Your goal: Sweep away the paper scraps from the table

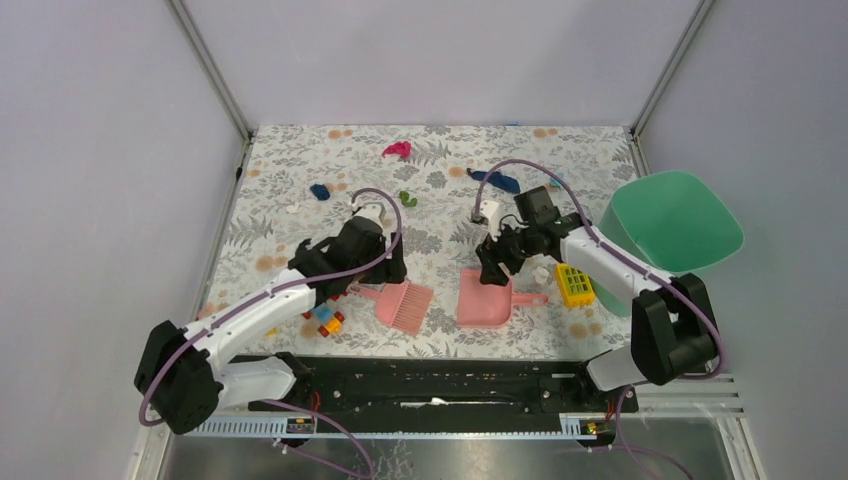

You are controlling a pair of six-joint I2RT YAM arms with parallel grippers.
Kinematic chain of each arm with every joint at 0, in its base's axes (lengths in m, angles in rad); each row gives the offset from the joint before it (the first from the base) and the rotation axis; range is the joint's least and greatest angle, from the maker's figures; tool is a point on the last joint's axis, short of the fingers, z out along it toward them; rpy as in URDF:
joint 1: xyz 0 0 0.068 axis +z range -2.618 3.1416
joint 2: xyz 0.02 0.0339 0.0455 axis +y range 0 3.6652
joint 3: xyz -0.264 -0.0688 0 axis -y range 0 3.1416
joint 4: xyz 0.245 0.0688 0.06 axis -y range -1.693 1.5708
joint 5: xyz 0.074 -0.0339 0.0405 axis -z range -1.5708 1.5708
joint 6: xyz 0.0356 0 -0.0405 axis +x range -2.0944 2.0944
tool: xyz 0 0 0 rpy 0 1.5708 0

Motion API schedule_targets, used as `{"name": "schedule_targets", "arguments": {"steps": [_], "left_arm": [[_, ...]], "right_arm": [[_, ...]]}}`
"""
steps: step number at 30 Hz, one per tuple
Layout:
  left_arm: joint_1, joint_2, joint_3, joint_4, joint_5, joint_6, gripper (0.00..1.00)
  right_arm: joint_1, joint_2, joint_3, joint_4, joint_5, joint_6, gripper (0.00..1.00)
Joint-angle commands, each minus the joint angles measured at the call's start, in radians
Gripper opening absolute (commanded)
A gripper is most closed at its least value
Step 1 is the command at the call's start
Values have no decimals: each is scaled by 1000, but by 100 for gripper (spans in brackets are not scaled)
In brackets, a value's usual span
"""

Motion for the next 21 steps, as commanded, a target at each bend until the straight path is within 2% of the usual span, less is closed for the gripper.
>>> {"name": "schedule_targets", "arguments": {"steps": [1,7,11,16,21], "left_arm": [[3,-68,1,-83,-89,-127,82],[2,-128,-16,-134,-248,-246,83],[3,-174,-46,-136,-275,-339,86],[5,-207,-77,-144,-297,-402,88],[19,-218,-103,-114,-332,-411,85]], "right_arm": [[65,82,116,-4,-24,7,70],[153,236,267,27,37,51,59],[215,314,329,88,64,133,63],[313,396,375,81,139,109,65],[362,466,412,63,160,104,67]]}}
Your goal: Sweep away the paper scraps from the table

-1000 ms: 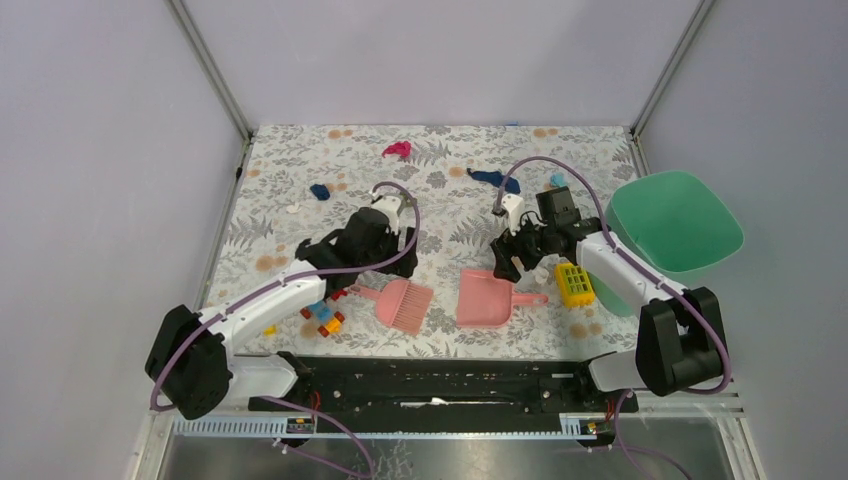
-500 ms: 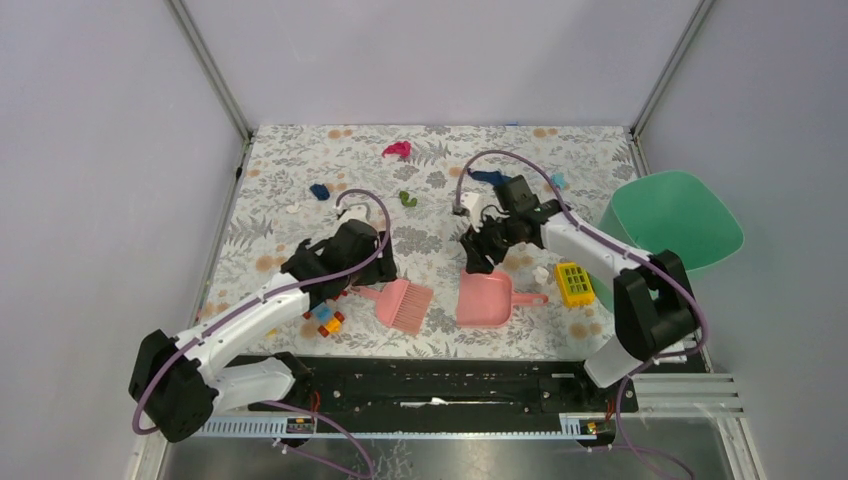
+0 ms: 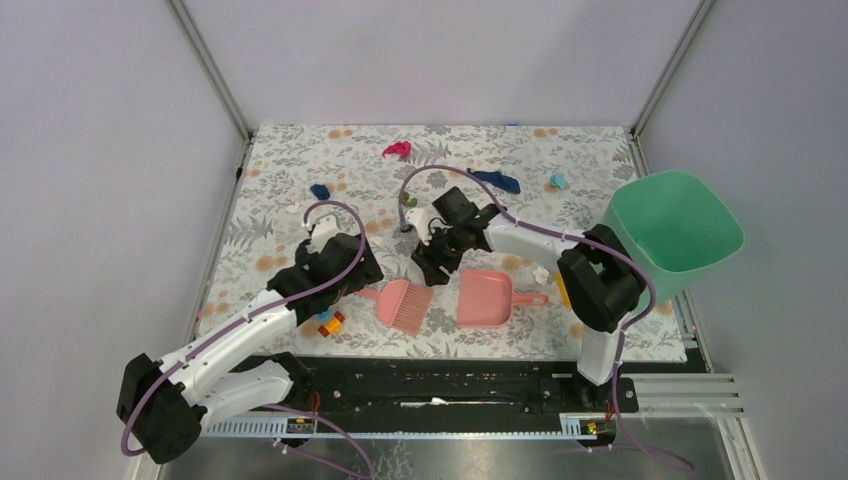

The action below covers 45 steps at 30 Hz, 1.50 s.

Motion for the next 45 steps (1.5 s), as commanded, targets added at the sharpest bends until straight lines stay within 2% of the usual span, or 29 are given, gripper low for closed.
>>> {"name": "schedule_targets", "arguments": {"steps": [1,9,14,20,23,28,30,45], "left_arm": [[13,-11,-7,38,-59,-45,85],[21,6,-18,34,-41,-92,86],[27,-31,-30,26,-94,-90,82],[51,-65,-38,21,-98,-81,81],[54,-72,-45,33,-86,-76,81],[56,-58,-53,94,-33,-44,82],[56,-48,-50,115,-20,-34,84],[56,9,-29,173,60,19,86]], "right_arm": [[49,51,69,-10,57,0,67],[118,110,109,-6,173,-3,62],[133,132,109,-4,201,7,51],[144,155,90,0,217,6,43],[148,166,83,-1,225,-1,36],[152,168,82,-30,233,-15,9],[151,151,75,-49,250,-29,1],[55,-16,-80,-56,349,-131,2]]}}
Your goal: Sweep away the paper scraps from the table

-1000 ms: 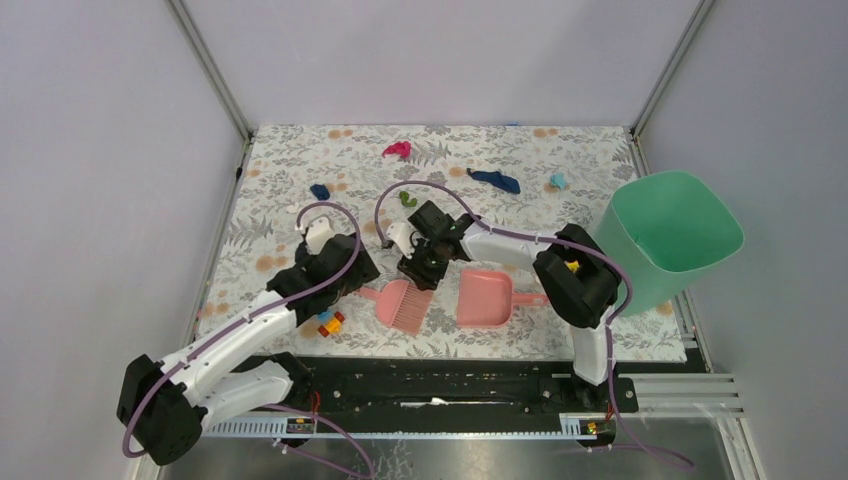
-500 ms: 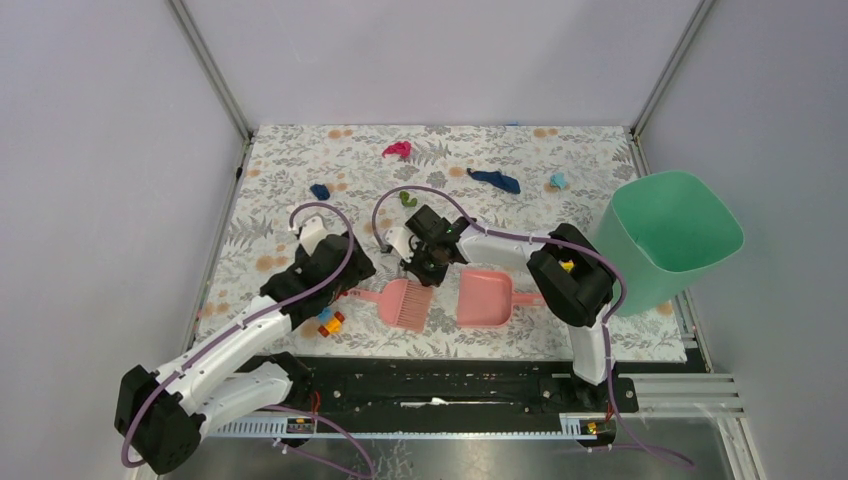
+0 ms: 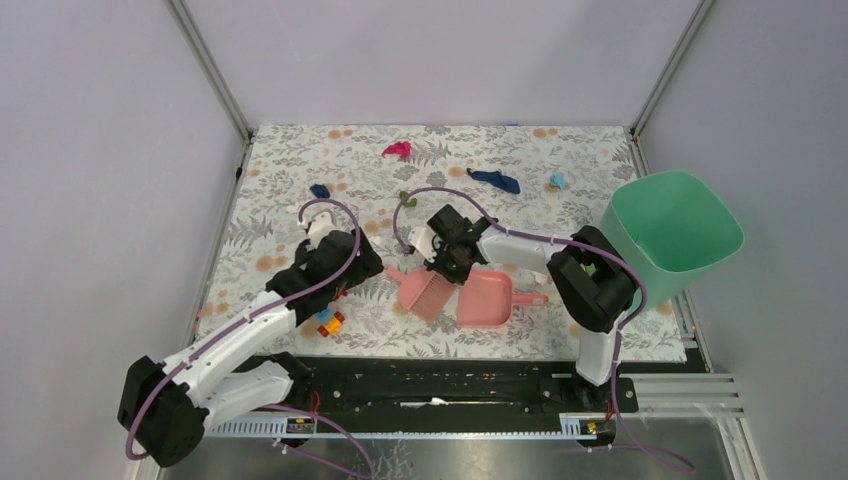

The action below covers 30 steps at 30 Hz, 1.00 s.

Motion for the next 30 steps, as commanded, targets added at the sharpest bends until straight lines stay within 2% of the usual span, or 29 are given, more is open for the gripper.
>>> {"name": "schedule_targets", "arguments": {"steps": [1,4,7,9,15,22,30], "left_arm": [[5,30,16,54,41,31,86],[6,25,4,75,45,27,86],[5,46,0,89,50,20,88],[5,70,14,79,43,14,88],[6,62,71,-50,-160,-98,93],[7,13,132,-173,-309,-143,98],[13,-55,120,-202,-380,-163,98]], "right_arm": [[-29,-79,-29,-31,33,-32,4],[-54,-115,-8,-55,-28,1,20],[-57,-162,3,-56,-99,32,44],[-58,-175,29,-53,-134,70,50],[-54,-48,196,-43,-176,185,56],[-14,180,450,-132,-114,245,70],[27,307,544,-133,-85,287,68]]}}
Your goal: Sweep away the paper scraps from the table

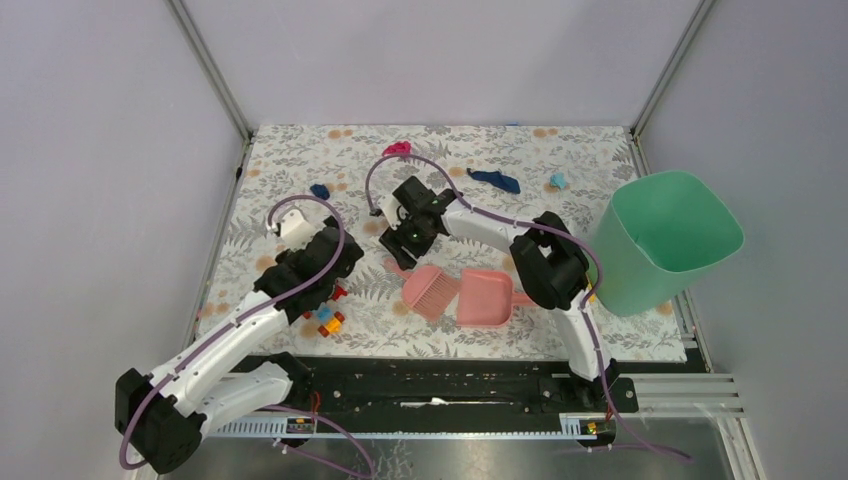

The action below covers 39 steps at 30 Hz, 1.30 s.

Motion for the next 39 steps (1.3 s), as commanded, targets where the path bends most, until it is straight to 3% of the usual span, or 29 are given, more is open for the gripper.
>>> {"name": "schedule_targets", "arguments": {"steps": [1,10,18,31,39], "left_arm": [[8,-40,26,-19,-88,-19,98],[13,-38,17,-16,-102,-17,98],[15,-43,2,6,-76,-12,98],[15,-59,-14,23,-62,0,98],[15,-71,-9,20,-76,0,98]], "right_arm": [[32,37,58,-32,42,34,67],[58,27,5,-4,51,36,62],[66,-6,-1,7,21,38,62],[95,7,-59,28,98,15,61],[124,-43,-76,0,131,-25,73]]}}
